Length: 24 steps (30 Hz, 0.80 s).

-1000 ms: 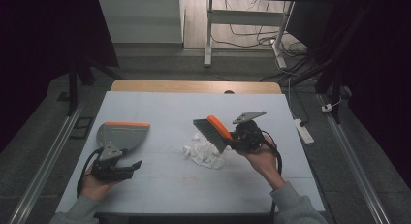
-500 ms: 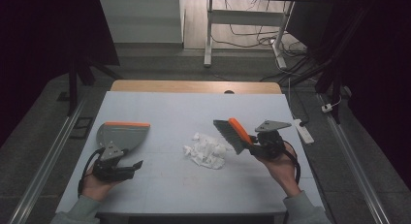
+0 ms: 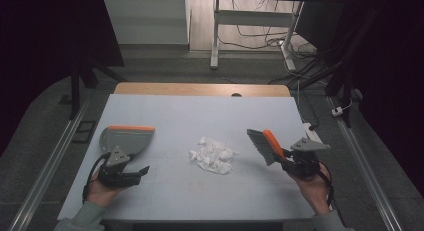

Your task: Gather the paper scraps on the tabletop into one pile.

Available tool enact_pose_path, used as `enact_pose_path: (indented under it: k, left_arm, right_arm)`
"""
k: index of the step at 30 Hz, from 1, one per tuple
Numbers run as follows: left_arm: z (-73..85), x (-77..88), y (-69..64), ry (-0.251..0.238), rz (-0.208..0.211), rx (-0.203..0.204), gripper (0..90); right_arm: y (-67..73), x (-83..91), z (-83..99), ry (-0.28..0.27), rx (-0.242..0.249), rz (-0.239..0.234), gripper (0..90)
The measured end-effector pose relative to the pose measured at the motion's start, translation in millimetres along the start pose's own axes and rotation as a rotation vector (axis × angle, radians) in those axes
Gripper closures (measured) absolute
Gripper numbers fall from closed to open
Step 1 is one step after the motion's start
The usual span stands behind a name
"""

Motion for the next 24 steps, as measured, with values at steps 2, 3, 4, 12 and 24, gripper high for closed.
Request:
enact_pose_path:
  k: [2, 3, 4, 12, 24]
  left_arm:
    - [0.2, -0.5, -0.1, -0.001, 0.002, 0.000, 29.1]
    - [0.2, -0.8, -0.1, 0.000, 0.002, 0.000, 29.1]
    - [0.3, -1.1, -0.3, 0.000, 0.002, 0.000, 29.1]
    - [-1.3, -1.4, -3.0, -0.011, 0.005, -0.013, 29.0]
    - [-2.6, -1.0, -3.9, -0.021, 0.006, -0.020, 28.9]
  right_arm:
    - [-1.1, -0.6, 7.2, 0.003, 0.003, 0.001, 67.2]
    - [-1.3, -1.4, 10.2, 0.006, 0.007, 0.001, 67.2]
    - [-1.3, -2.7, 12.3, 0.009, 0.005, 0.004, 67.2]
    - [5.1, -9.5, 15.8, 0.019, 0.026, -0.017, 67.1]
    - [6.7, -6.4, 14.4, 0.003, 0.023, -0.023, 67.2]
Point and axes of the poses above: each handheld gripper's, and its own axes: x roughly backward along the jaws, z roughly out of its underside, y roughly to its left, the point moved 8 cm from there along -x, roughly forward along the jaws, and after that the axes turned 7 degrees about z, right-handed, at the moved point
